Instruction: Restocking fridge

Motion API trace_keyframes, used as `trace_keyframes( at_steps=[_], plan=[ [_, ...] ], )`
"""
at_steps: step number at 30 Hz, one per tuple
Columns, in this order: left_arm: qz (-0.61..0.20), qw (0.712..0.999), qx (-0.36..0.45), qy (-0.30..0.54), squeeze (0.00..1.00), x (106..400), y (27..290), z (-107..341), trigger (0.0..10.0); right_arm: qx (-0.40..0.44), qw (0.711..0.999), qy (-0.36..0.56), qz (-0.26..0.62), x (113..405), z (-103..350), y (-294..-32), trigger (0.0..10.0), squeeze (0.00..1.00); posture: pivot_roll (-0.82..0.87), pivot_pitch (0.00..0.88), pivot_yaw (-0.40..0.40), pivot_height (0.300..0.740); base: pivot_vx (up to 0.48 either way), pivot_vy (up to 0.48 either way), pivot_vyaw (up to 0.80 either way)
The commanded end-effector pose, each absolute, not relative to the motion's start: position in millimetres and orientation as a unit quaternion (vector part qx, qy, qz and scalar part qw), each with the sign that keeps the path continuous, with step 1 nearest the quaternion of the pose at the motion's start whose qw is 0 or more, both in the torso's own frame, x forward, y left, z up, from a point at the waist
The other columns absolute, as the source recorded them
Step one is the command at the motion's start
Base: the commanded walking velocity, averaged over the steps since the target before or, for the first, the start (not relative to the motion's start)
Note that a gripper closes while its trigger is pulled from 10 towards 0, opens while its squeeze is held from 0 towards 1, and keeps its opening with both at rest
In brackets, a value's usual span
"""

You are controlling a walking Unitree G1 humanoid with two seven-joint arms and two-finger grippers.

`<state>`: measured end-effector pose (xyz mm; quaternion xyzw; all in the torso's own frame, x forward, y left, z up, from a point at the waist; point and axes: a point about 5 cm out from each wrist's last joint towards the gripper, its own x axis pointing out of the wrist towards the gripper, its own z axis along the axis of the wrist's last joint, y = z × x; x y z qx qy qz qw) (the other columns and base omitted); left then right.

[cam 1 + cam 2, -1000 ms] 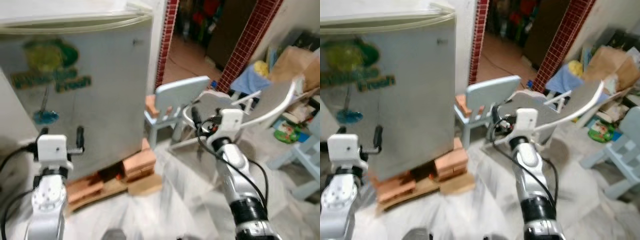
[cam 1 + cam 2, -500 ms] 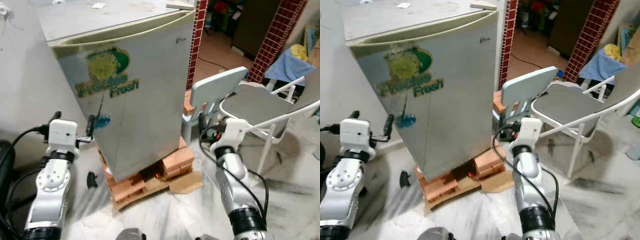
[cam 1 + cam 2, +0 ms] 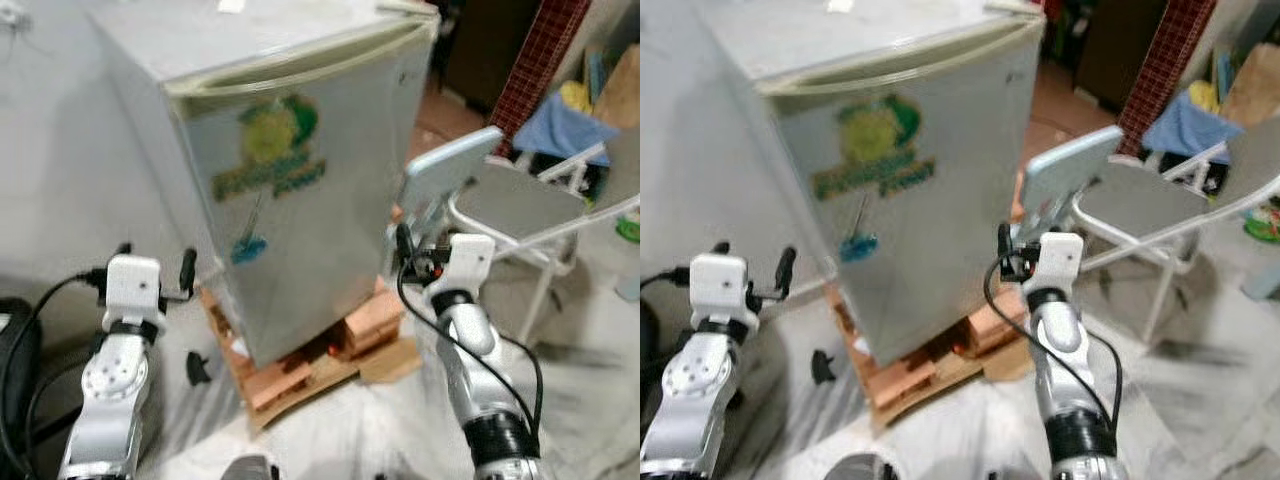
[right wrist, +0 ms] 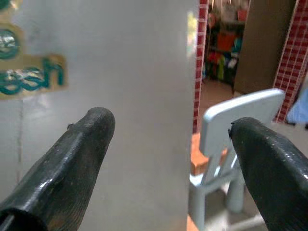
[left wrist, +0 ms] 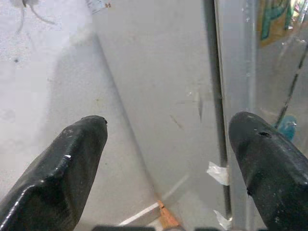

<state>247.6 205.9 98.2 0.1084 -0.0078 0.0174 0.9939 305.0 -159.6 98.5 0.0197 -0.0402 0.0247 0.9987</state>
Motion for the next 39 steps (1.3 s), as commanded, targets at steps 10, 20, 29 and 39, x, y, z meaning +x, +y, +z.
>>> trace_keyframes(
  at_steps=[10,20,29,39],
  plan=[
    [-0.007,0.995,0.098,0.002,0.0,236,196,95,10.0,0.009,0.999,-0.021,0.036,301,92,-160,10.0,0.0,0.16,0.0,-0.079,0.74,0.0,0.48,-0.41],
    [-0.003,0.995,0.098,0.007,0.0,235,195,95,10.0,0.003,0.999,-0.019,0.041,301,92,-161,10.0,0.0,0.16,0.0,-0.085,0.74,0.0,0.48,-0.8],
    [-0.012,0.991,0.136,-0.012,0.0,235,192,97,10.0,0.009,0.999,-0.016,0.036,299,90,-158,10.0,0.0,0.16,0.0,-0.063,0.74,0.0,0.16,-0.28],
    [-0.069,0.986,0.15,-0.033,0.0,262,168,102,10.0,0.021,0.999,-0.035,0.004,297,95,-161,10.0,0.0,0.08,0.0,0.028,0.74,0.0,0.0,-0.17]
  ],
)
